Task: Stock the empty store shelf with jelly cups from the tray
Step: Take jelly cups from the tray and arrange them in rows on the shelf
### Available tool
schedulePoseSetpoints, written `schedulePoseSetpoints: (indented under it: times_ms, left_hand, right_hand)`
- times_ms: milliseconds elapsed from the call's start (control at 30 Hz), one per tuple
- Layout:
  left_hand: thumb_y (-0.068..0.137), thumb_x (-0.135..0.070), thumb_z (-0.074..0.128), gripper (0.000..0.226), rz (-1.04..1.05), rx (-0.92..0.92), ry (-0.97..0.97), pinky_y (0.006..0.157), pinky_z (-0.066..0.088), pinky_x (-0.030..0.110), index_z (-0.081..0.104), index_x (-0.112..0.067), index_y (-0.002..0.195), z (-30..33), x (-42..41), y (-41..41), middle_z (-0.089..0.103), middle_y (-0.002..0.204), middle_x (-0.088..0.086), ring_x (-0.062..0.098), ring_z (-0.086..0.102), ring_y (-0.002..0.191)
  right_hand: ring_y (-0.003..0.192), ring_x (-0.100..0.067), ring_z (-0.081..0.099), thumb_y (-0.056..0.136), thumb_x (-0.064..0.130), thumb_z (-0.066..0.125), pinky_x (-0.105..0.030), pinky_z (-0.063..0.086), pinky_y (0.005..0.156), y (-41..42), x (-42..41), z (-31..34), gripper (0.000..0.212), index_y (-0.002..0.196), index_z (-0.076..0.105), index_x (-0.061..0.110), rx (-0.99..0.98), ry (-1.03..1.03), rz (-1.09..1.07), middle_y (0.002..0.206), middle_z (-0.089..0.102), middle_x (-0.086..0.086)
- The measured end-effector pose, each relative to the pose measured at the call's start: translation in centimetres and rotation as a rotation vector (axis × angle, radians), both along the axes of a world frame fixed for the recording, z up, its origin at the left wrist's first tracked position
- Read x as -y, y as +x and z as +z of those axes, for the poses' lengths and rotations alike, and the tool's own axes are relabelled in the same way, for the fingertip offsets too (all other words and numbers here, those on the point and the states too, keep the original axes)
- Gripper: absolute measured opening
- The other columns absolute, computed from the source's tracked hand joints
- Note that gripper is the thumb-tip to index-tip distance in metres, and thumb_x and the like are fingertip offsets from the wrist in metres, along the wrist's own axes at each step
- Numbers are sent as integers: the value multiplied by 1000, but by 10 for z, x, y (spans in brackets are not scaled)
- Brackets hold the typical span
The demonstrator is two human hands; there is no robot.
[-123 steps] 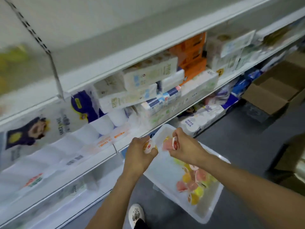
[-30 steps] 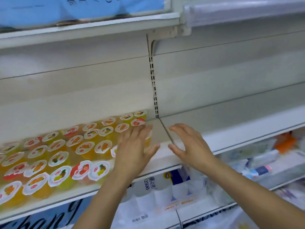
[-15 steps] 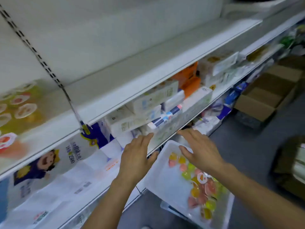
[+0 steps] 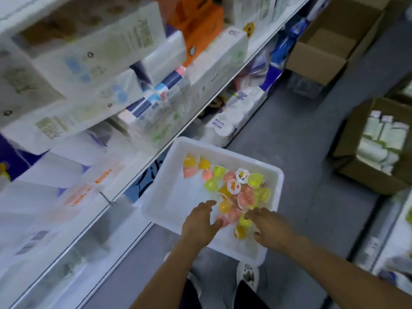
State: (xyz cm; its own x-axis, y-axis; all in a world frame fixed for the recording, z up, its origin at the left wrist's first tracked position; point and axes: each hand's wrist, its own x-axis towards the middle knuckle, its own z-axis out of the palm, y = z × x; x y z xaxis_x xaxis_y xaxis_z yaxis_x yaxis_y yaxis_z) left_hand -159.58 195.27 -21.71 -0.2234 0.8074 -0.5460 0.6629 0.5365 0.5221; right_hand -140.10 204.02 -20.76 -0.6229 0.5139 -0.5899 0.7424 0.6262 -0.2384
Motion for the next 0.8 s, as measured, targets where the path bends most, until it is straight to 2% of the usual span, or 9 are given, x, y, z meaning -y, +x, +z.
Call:
schedulePoseSetpoints:
  times_ms: [200,333,400,433,533,600,667,733,800]
  left_hand:
    - [82,-43,70,72,-56,-55,-219,101,44,38,36,-24,143,-100,-8,15,42,138,2,22,46,126]
    - [77,-37,76,76,-114,-111,-274,91,49,40,36,-20,139,-141,-14,28,37,132,6,26,48,118]
    - [77,-31,77,68,-90,-164,-237,86,51,38,40,-16,133,-152,-19,33,37,127,6,26,50,113]
    - [77,-28,77,64,-72,-185,-212,85,51,36,41,-15,129,-157,-21,35,38,125,6,25,52,110]
    - [77,-24,77,58,-58,-177,-175,84,52,35,43,-13,122,-164,-25,35,48,121,6,25,55,104]
    - [77,-26,77,59,-57,-150,-180,85,51,36,43,-13,123,-160,-25,31,51,120,7,27,57,104]
    - [77,-32,77,61,-10,-121,-177,87,51,37,44,-13,125,-147,-23,22,50,122,7,28,57,105]
    - [78,-37,76,63,84,-71,-149,89,49,34,46,-16,129,-125,-19,11,50,124,5,26,57,108]
    - [78,-40,76,63,207,11,-116,89,45,29,48,-19,132,-95,-12,-4,49,126,2,22,54,112]
  right_hand:
    - [110,-31,54,88,9,52,-38,42,88,-13,20,-94,46,133,42,11,167,45,247,123,53,-11]
    - [88,-29,65,82,4,62,-32,43,75,-22,26,-130,28,110,58,3,211,96,253,98,66,-13]
    - [49,-21,61,44,16,89,-23,44,53,-24,27,-143,32,67,67,9,152,140,238,56,62,-4]
    - [35,-17,53,23,16,91,-19,41,44,-25,29,-148,39,47,61,11,126,171,241,42,52,1]
    - [28,-16,45,2,13,88,-15,37,39,-25,32,-160,46,31,52,13,63,259,195,32,43,3]
    - [23,-16,41,-3,17,87,-13,29,40,-26,32,-160,51,32,50,16,-5,225,173,30,40,5]
    - [29,-18,48,9,28,91,-17,29,44,-30,30,-142,51,46,58,17,-11,145,158,37,48,3]
    - [68,-22,67,60,43,81,-25,41,59,-27,26,-121,44,91,64,17,-15,88,70,76,68,-2]
    - [100,-20,64,81,48,59,-28,46,78,-26,24,-100,46,119,52,23,-26,19,-83,109,66,4]
